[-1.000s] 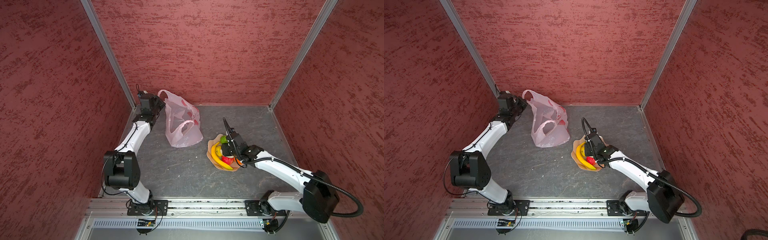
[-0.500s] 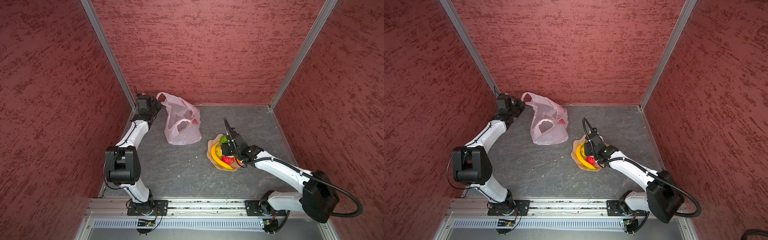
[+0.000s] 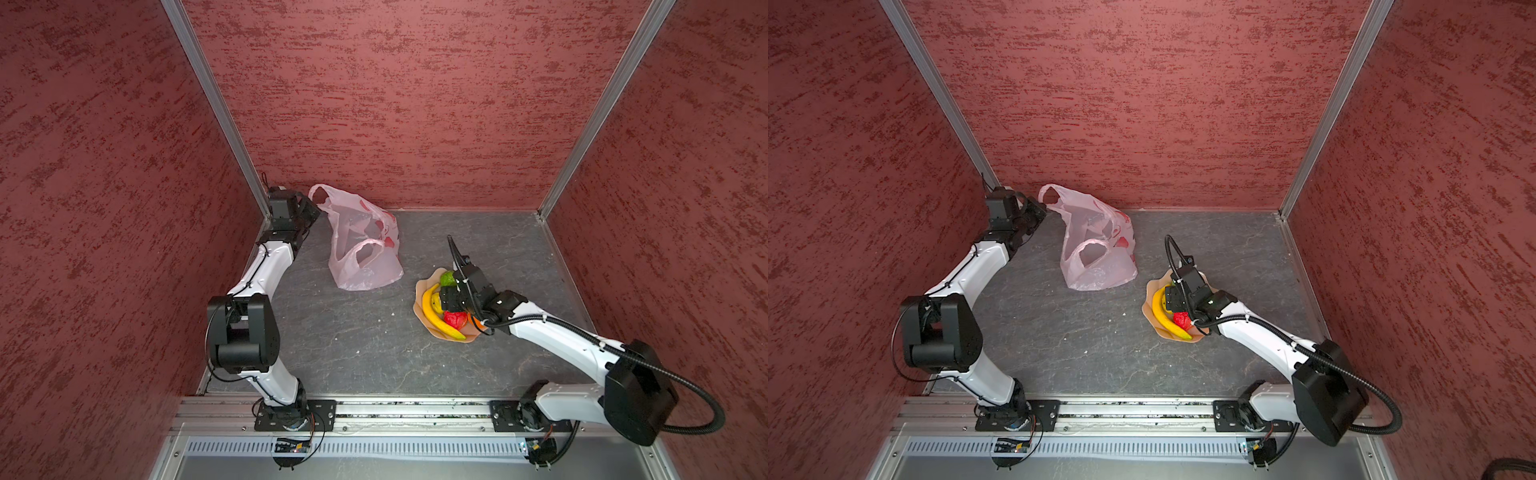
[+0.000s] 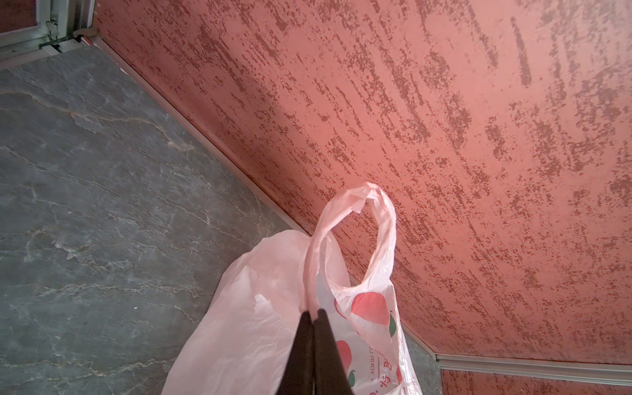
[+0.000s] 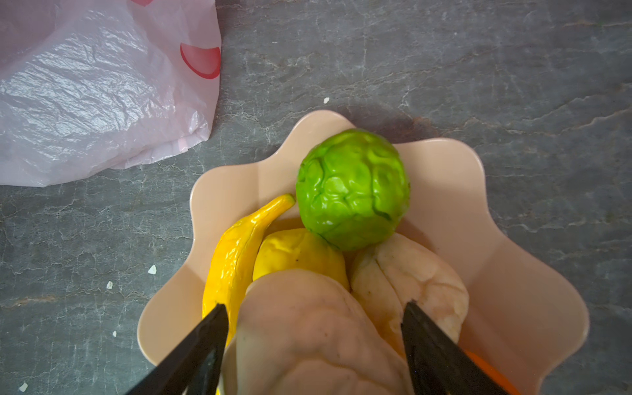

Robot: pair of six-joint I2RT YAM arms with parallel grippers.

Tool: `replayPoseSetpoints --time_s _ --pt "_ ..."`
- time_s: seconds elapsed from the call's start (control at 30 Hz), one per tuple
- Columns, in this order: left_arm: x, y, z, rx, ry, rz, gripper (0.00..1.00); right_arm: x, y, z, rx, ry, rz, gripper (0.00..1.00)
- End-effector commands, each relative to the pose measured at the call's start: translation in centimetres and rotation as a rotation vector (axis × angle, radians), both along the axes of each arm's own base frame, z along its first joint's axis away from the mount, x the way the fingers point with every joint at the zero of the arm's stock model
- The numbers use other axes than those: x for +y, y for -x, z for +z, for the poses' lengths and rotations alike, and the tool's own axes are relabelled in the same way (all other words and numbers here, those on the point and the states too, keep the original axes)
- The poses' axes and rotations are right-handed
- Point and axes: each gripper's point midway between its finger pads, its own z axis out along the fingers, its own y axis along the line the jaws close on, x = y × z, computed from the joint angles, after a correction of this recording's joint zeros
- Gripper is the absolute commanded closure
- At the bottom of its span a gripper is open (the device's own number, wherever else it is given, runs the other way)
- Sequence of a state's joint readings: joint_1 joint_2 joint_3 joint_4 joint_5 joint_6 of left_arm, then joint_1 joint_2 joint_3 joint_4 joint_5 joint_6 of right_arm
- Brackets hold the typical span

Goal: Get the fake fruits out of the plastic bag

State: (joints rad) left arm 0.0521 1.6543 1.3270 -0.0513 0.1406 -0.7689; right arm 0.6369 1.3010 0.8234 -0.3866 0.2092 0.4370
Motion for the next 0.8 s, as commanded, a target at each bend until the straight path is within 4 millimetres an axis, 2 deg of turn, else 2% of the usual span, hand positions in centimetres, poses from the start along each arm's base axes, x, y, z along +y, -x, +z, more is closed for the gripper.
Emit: replayPoseSetpoints --time_s 0.0,0.4,0.63,0.77 --pt "0.6 0.9 0.6 -0.014 -0.014 -0.007 1.00 -0.3 -0.9 2.2 -0.056 -0.016 -0.025 0.16" --pt "2.8 2.4 -1.5 0.024 -0.003 0.017 1.00 -1.0 -1.2 5.3 -0.119 -0.019 -0.049 0.09" --pt "3.9 3.3 -1.1 0.011 -0.002 0.009 0.59 -2.0 -1.0 8.3 -0.188 -0.042 -0.083 0.04" --pt "4.0 4.4 -0.8 0.003 -0.002 -0.004 0.43 -2.6 -1.0 9.4 -0.208 -0.057 -0.095 0.03"
